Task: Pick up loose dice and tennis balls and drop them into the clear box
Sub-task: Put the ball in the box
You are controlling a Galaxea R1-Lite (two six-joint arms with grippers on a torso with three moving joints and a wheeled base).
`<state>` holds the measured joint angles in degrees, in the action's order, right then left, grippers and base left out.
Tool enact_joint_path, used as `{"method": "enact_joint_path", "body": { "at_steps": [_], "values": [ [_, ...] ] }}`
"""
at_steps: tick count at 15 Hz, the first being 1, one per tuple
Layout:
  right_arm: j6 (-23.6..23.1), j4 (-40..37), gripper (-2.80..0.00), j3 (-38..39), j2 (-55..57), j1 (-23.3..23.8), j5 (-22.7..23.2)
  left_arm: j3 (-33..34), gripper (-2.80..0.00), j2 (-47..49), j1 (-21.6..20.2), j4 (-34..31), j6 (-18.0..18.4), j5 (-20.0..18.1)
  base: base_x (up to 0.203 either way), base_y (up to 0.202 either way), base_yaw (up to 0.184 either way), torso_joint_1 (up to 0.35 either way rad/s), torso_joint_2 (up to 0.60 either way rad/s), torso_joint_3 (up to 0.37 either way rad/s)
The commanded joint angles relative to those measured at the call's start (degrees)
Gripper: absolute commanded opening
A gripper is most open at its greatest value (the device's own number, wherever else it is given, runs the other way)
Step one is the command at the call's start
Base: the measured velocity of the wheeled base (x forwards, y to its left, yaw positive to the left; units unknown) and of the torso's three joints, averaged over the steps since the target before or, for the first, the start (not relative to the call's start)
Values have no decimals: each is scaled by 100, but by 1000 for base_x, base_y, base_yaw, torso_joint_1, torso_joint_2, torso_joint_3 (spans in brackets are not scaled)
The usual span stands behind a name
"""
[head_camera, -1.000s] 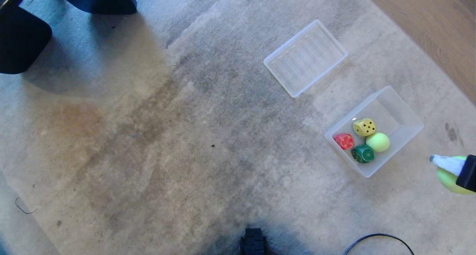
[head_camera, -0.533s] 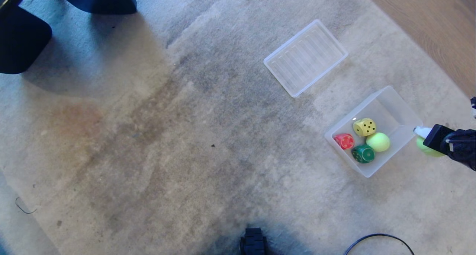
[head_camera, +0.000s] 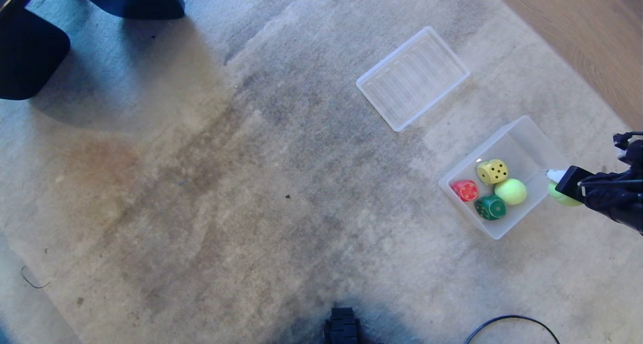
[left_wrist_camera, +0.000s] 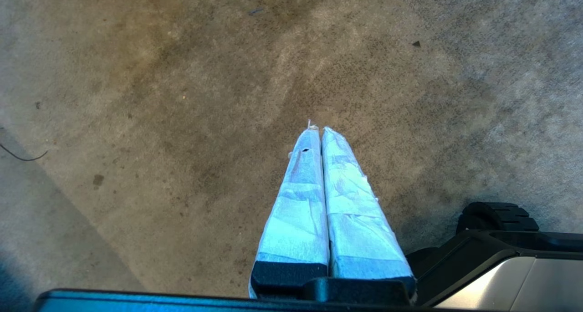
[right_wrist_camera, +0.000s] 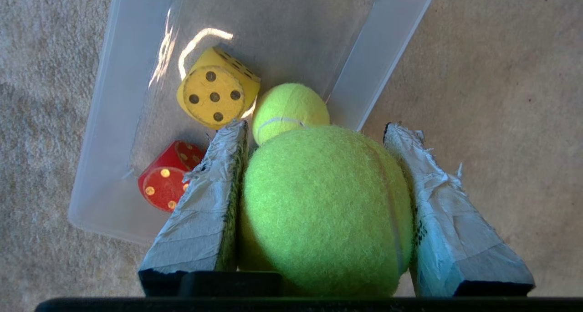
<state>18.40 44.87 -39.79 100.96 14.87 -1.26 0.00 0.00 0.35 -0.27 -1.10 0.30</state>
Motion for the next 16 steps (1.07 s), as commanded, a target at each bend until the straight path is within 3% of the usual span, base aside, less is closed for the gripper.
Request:
{"method": "enact_joint_path", "body": {
  "at_steps": [1, 2, 7, 12, 13, 16],
  "values": [
    [4, 22, -280, -301, 219, -17, 2, 0, -280, 0, 0, 0, -5, 5, 0, 0, 0, 0, 0, 0],
    [4, 22, 0, -430, 350, -20, -4, 0, -280, 0, 0, 0, -5, 5, 0, 0, 0, 0, 0, 0],
    [43, 32, 0, -979, 740, -55, 90, 0, -280, 0, 0, 0, -5, 5, 0, 0, 0, 0, 0, 0],
    [43, 9, 0, -692, 169, -58, 117, 0, -280, 0, 0, 0, -5, 5, 0, 0, 0, 0, 0, 0],
    [34, 0, -280, -580, -65, -62, 116, 0, -280, 0, 0, 0, -5, 5, 0, 0, 0, 0, 0, 0],
    [17, -484, -280, -216, -1130, -69, 270, 0, -280, 0, 0, 0, -5, 5, 0, 0, 0, 0, 0, 0]
  ]
}}
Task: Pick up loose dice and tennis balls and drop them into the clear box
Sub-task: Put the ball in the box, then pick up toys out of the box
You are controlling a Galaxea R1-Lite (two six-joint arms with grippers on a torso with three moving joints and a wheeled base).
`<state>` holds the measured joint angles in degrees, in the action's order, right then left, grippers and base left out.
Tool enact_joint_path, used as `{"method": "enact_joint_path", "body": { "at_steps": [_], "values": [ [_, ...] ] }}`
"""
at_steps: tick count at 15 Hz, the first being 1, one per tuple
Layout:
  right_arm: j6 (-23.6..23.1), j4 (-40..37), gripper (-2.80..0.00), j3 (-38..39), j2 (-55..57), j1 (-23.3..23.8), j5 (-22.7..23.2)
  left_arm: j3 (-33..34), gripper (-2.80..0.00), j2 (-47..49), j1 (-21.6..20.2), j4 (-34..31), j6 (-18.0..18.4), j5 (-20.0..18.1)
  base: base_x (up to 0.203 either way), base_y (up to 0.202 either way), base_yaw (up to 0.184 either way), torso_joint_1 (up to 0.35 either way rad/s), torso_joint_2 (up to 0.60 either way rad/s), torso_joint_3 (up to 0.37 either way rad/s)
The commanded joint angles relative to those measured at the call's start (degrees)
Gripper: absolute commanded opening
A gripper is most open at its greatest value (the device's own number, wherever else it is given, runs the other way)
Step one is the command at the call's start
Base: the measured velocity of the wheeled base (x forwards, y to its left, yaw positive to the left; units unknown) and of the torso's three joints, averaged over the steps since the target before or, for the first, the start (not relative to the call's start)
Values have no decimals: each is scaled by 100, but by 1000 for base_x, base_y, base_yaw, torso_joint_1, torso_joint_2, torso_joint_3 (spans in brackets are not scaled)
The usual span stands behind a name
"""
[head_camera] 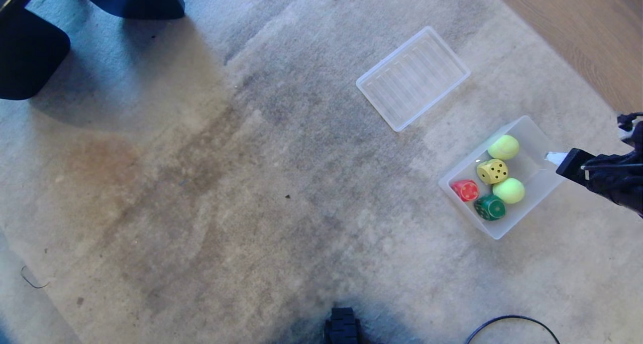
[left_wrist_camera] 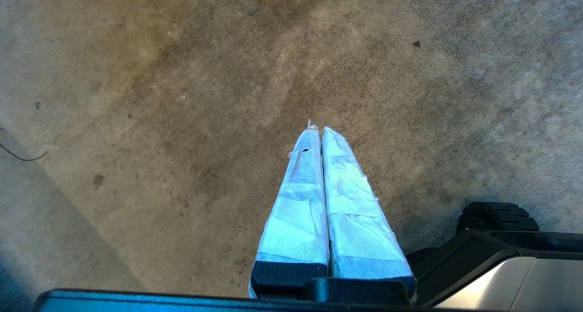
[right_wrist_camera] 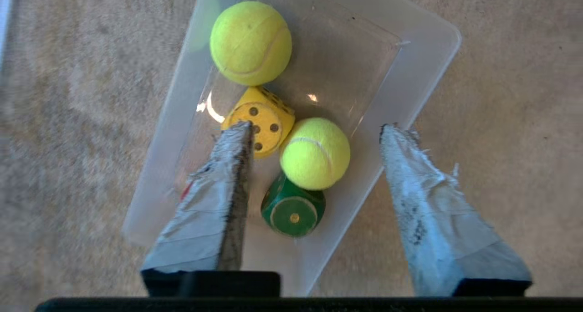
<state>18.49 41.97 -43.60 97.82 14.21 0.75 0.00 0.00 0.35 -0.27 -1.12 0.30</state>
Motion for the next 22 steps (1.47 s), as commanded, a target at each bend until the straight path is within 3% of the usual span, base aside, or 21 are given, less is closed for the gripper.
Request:
{"method": "enact_joint_path", "body": {
  "at_steps": [1, 6, 10, 14, 17, 18, 19, 20, 22],
  "values": [
    [4, -572, -280, 250, -1280, -5, 159, 0, -280, 0, 0, 0, -2, 5, 0, 0, 0, 0, 0, 0],
    [-55, -2990, -280, 604, -4188, -4, 583, 0, -280, 0, 0, 0, -2, 5, 0, 0, 0, 0, 0, 0],
    [-408, -5276, -280, 934, -6479, -75, 1055, 0, -280, 0, 0, 0, -2, 5, 0, 0, 0, 0, 0, 0],
    [-618, -7191, -280, 1016, -7758, -910, 1029, 0, -280, 0, 0, 0, -2, 5, 0, 0, 0, 0, 0, 0],
    [-1181, -7566, -280, 1383, -8209, -964, 738, 0, -280, 0, 0, 0, -2, 5, 0, 0, 0, 0, 0, 0],
    [-1181, -7563, -280, 1411, -8186, -979, 403, 0, -280, 0, 0, 0, -2, 5, 0, 0, 0, 0, 0, 0],
    [-1189, -7412, -280, 1652, -8182, -986, 382, 0, -280, 0, 0, 0, -2, 5, 0, 0, 0, 0, 0, 0],
    [-1198, -7017, -280, 2061, -8182, -988, 367, 0, -280, 0, 0, 0, -2, 5, 0, 0, 0, 0, 0, 0],
    [-1199, -5520, -280, 3014, -8182, -992, 85, 0, -280, 0, 0, 0, -2, 5, 0, 0, 0, 0, 0, 0]
  ]
}}
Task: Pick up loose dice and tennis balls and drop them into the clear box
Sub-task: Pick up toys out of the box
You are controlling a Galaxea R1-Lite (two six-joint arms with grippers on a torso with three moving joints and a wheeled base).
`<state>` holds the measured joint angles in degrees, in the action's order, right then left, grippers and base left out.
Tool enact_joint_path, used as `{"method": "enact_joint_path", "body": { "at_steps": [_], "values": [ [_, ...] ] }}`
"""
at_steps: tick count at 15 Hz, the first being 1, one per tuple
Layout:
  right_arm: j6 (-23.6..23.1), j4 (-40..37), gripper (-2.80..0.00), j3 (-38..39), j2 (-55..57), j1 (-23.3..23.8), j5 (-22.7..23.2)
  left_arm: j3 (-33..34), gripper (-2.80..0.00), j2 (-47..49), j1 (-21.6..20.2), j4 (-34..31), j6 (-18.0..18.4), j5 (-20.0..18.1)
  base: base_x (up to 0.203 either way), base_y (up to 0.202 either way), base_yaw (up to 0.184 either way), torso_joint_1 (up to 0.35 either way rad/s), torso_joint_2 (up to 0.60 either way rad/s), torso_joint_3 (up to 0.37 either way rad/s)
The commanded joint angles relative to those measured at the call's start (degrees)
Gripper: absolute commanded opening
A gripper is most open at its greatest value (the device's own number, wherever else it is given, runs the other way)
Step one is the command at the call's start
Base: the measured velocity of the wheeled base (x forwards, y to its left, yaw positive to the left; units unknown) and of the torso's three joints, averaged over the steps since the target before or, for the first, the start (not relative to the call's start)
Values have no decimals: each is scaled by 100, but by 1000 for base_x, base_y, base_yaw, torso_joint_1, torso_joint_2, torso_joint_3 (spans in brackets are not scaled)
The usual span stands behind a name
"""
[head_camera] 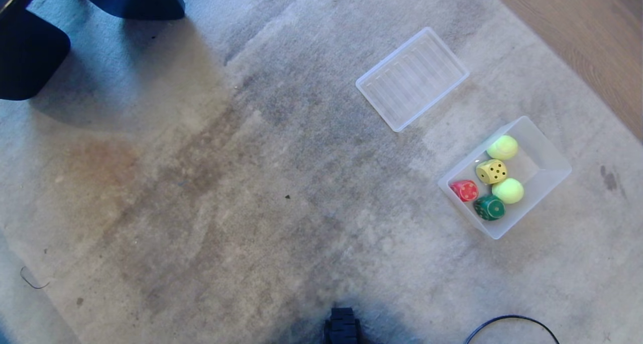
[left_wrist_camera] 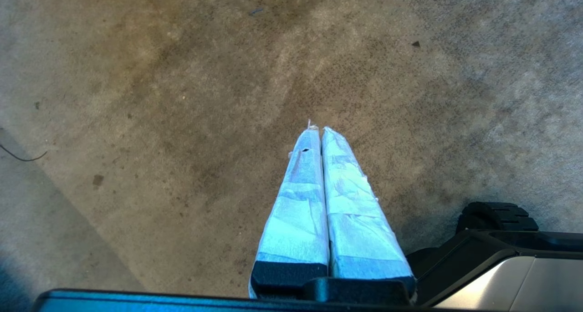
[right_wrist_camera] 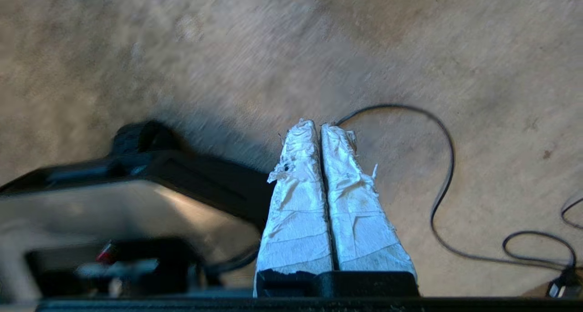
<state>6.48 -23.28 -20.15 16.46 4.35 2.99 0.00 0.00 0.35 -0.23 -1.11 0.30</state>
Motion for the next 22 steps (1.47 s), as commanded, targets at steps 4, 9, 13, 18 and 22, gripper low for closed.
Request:
{"method": "enact_joint_path", "body": {
  "at_steps": [4, 9, 13, 18, 22],
  "values": [
    [-249, 2593, -280, 2082, -42, -5, -482, 0, -280, 0, 0, -3, -3, 5, 0, 0, 0, 0, 0, 0],
    [-366, 2381, -280, 2039, -38, -5, -483, 0, -280, 0, 0, -3, -3, 5, 0, 0, 0, 0, 0, 0],
    [-393, 2390, -280, 2042, -38, -5, -475, 0, -280, 0, 0, -3, -3, 5, 0, 0, 0, 0, 0, 0],
    [-393, 2390, -280, 2042, -46, -5, -475, 0, -280, 0, 0, -3, -3, 5, 0, 0, 0, 0, 0, 0],
    [-393, 2390, -280, 2042, -46, -5, -475, 0, -280, 0, 0, -3, -3, 5, 0, 0, 0, 0, 0, 0]
  ]
}}
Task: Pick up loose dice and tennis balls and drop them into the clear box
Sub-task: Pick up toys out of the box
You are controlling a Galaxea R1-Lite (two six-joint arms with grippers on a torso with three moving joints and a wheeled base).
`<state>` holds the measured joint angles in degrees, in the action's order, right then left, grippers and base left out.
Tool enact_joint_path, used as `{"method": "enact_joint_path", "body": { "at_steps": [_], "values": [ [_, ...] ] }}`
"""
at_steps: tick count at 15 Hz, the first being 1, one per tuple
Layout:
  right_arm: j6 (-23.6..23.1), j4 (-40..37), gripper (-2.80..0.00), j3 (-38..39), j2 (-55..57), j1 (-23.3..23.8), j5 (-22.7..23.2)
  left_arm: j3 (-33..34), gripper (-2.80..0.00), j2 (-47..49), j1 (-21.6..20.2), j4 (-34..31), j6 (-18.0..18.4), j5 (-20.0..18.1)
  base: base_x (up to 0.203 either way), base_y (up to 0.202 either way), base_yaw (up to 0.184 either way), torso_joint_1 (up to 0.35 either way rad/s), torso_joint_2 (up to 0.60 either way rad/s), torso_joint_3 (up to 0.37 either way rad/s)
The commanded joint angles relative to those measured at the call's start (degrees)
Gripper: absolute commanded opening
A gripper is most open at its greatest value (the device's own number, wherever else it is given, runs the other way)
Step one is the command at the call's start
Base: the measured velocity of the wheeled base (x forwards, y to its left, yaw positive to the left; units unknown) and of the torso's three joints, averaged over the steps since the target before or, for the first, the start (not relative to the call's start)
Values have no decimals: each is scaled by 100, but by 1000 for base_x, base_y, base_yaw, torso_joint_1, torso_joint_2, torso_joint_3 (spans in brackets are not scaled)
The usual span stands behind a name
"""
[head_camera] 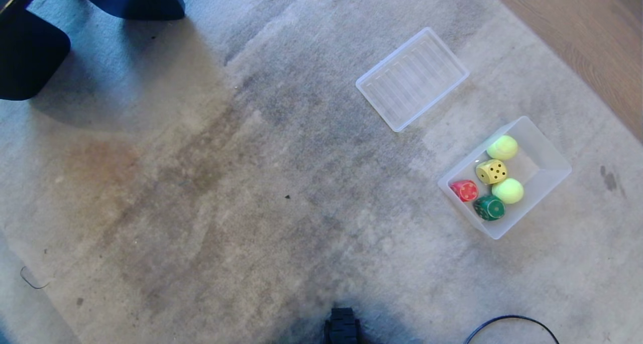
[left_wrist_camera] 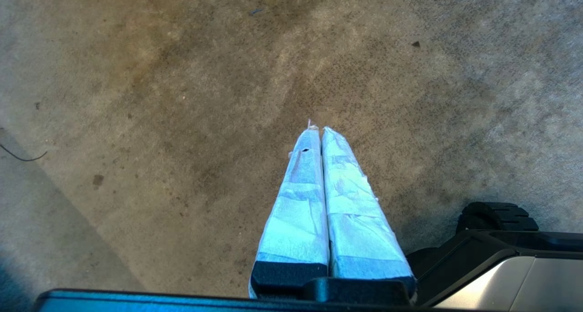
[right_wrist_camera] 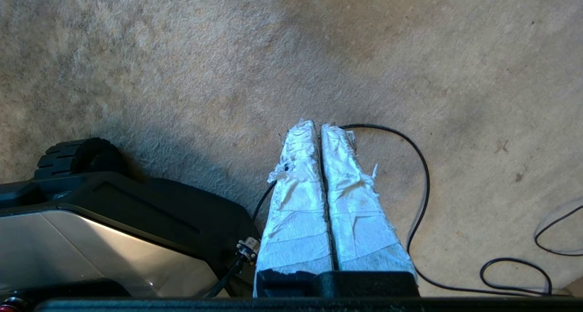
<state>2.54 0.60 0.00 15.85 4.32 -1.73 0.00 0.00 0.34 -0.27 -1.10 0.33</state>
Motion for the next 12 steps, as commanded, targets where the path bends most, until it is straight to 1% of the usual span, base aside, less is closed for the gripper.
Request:
{"method": "enact_joint_path", "body": {
  "at_steps": [1, 3, 5, 6, 12],
  "values": [
    [1, 2, -280, 26, -13, -45, -2, 0, -280, 0, 1, 0, -5, 2, 0, 0, 0, 0, 0, 0],
    [1, 2, -280, 26, -424, -296, -2, 0, -280, 0, 1, 0, -5, 2, 0, 0, 0, 0, 0, 0],
    [4, 38, -280, 38, -1324, -328, -2, 0, -280, 0, 1, 0, -5, 2, 0, 0, 0, 0, 0, 0],
    [6, 78, -280, 50, -1583, -339, -2, 0, -280, 0, 1, 0, -5, 2, 0, 0, 0, 0, 0, 0],
    [10, 160, -280, 79, -1594, -361, -2, 0, -280, 0, 1, 0, -5, 2, 0, 0, 0, 0, 0, 0]
  ]
}}
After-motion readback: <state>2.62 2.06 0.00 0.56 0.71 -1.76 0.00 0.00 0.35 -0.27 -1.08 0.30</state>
